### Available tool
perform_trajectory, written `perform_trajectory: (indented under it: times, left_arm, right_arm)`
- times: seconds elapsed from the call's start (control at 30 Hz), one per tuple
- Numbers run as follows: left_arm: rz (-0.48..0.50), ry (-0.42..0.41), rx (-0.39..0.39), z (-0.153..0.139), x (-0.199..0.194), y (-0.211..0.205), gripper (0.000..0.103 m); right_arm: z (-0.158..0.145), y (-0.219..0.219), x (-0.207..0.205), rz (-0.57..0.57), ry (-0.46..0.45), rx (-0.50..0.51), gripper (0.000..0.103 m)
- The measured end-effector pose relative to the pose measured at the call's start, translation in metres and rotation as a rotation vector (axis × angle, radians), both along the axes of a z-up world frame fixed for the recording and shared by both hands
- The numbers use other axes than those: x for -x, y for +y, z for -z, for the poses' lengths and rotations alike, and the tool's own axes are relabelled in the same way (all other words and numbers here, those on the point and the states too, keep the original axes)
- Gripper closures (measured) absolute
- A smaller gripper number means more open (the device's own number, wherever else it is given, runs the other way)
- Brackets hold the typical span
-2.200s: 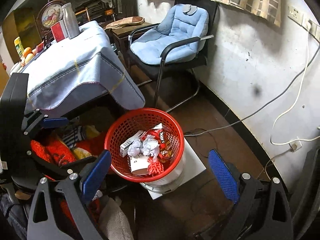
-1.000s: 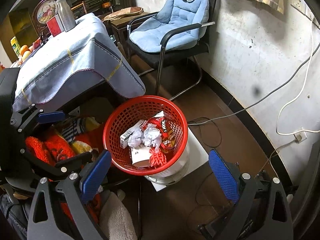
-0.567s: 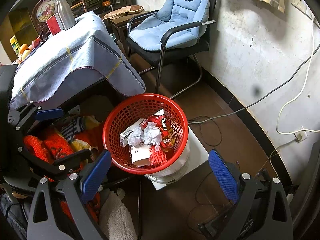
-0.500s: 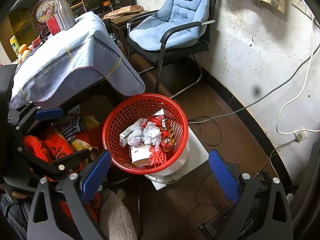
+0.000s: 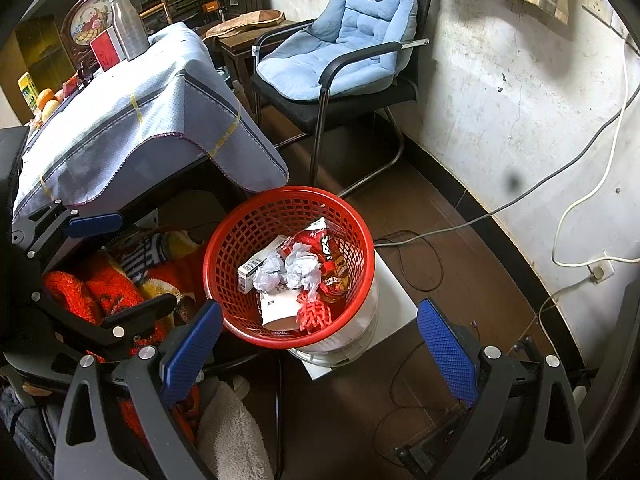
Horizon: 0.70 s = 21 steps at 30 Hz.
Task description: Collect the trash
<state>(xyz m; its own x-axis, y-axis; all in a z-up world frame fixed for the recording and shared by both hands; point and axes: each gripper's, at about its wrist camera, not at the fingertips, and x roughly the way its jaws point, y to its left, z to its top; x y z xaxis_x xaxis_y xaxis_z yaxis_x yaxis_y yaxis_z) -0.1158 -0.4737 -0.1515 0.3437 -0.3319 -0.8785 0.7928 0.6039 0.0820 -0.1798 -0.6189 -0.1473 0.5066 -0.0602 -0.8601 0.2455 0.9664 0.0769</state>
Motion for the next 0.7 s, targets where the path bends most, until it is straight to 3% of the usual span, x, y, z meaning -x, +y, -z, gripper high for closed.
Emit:
perform_trajectory:
  times: [0.7]
  left_arm:
    - [0.010,0.000,0.014,-0.0041,0.0025,-0.0021,0.007]
  right_arm:
    - [0.0014,-0.0020,0.0006,-0.002,0.001,0.001,0.007]
